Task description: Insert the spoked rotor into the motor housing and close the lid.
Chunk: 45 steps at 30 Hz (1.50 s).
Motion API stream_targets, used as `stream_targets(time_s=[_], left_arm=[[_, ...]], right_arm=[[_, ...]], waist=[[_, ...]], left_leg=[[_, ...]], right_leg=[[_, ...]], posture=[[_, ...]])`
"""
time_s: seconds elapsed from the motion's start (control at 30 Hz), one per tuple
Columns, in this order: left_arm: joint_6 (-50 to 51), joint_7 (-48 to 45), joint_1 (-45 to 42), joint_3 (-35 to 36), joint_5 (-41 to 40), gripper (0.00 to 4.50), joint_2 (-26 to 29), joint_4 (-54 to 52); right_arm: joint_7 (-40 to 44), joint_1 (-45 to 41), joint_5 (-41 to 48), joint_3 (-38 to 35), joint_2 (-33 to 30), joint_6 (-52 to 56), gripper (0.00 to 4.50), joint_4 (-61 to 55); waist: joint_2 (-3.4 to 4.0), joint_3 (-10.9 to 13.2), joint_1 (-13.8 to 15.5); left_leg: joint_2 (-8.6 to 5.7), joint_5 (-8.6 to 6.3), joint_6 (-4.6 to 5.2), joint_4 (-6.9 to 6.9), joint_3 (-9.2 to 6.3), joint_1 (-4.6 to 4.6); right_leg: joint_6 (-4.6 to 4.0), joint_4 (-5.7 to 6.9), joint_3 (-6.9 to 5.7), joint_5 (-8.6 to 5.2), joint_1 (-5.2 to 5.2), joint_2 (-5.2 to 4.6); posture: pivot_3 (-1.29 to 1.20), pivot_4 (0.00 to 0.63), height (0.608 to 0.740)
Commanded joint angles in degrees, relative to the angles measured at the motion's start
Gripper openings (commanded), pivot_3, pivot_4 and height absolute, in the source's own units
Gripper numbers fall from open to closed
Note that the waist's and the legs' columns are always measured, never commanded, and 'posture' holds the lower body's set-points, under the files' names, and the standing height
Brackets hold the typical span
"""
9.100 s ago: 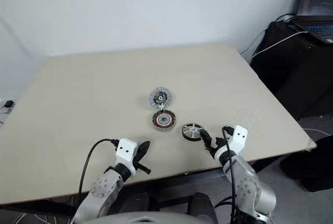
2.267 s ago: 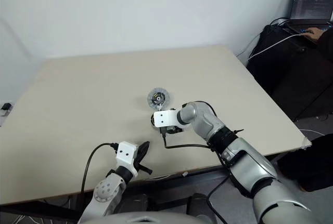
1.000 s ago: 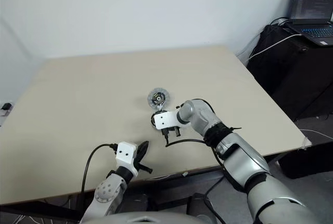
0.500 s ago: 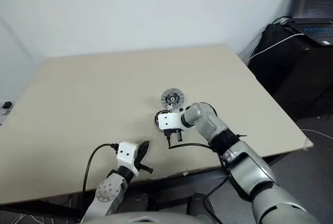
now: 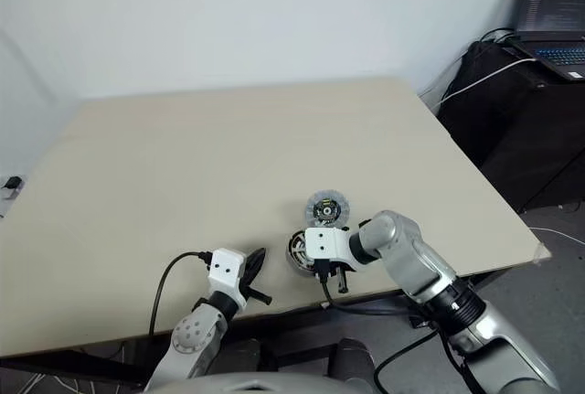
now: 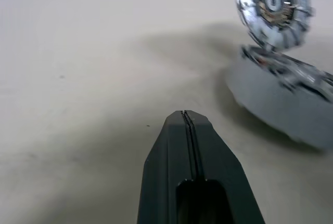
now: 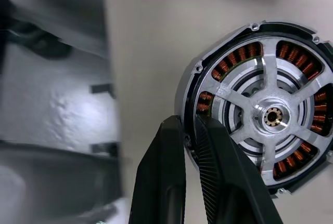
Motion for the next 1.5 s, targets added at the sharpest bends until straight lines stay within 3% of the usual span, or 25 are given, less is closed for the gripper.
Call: stream_targets(time_s=[0.03,0.23,0.63,0.9,1.0,1.2,1.3,1.4,1.5], left_arm=[[0.6,-0.4,-0.4,-0.7,-0.3,0.0,-0.4,-3.6],[2.1,-0.5,-0.2,-0.6,-0.4,0.0,0.0,-5.5],[4.0,0.6,0.8,-0.5,0.1,0.0,0.1,-8.6],[5.0,0.6,0.9,-0.4,0.0,0.0,0.4,-10.1],[5.4,0.5,0.8,-0.5,-0.1,0.0,0.5,-10.4],[6.0,0.2,0.5,-0.5,-0.2,0.0,0.6,-10.6],[6.2,0.3,0.5,-0.6,-0.1,0.0,0.5,-10.7],[6.3,0.4,0.7,-0.7,-0.1,0.0,0.5,-10.9],[6.5,0.6,1.0,-0.8,0.0,0.0,0.5,-11.4]], right_arm=[[-6.0,-0.5,2.6,-3.5,4.6,6.6,0.1,-3.8],[-22.8,-2.7,1.9,-7.6,17.1,16.6,0.1,4.7],[-34.0,-5.3,9.7,-12.7,27.1,29.9,0.1,10.9],[-35.9,-5.4,15.2,-13.4,29.0,31.0,2.65,7.0],[-34.6,-5.4,14.4,-9.5,25.6,23.6,2.65,3.4],[-31.7,-7.1,2.9,3.5,12.1,-1.2,2.65,4.5],[-30.5,-8.6,-2.8,7.9,7.6,-10.0,2.01,8.0],[-29.1,-9.5,-5.2,9.3,6.3,-13.2,1.08,10.8],[-26.3,-10.4,-6.1,9.8,6.5,-14.6,1.08,12.7]], waist=[[-0.07,0.0,0.0],[-0.13,0.1,0.1],[-0.08,0.1,0.1],[-0.02,0.1,-0.4],[-0.01,0.1,-0.5],[-0.02,0.1,-0.7],[-0.04,0.1,-0.7],[-0.06,0.1,-0.7],[-0.07,0.1,-0.7]], left_leg=[[0.01,0.0,0.0,0.02,-0.02,0.0],[0.04,0.01,-0.03,0.1,-0.07,-0.02],[-0.01,-0.01,0.0,0.14,-0.07,-0.13],[0.02,-0.01,0.0,0.12,-0.07,-0.13],[0.02,-0.01,0.0,0.12,-0.07,-0.14],[-0.01,-0.01,0.01,0.12,-0.05,-0.13],[0.0,-0.01,0.0,0.12,-0.05,-0.09],[0.01,0.0,0.0,0.12,-0.04,-0.07],[0.02,0.0,0.0,0.13,-0.04,-0.07]], right_leg=[[0.0,0.03,-0.01,0.0,0.0,0.01],[0.0,0.12,-0.1,0.02,-0.01,-0.01],[-0.01,0.07,-0.12,0.04,0.0,-0.08],[-0.01,0.07,-0.12,0.04,-0.02,-0.03],[-0.01,0.07,-0.12,0.04,-0.02,-0.04],[0.01,0.03,-0.12,0.03,-0.01,-0.05],[0.01,0.04,-0.12,0.03,0.0,-0.02],[0.01,0.06,-0.12,0.03,0.01,0.0],[0.01,0.06,-0.11,0.03,0.02,0.02]], posture=[[0.0,0.0,0.74],[0.0,0.0,0.74],[0.0,0.0,0.74],[0.0,0.0,0.74],[0.0,0.0,0.74],[0.0,0.0,0.74],[0.0,0.0,0.74],[0.0,0.0,0.74],[0.0,0.0,0.74]])
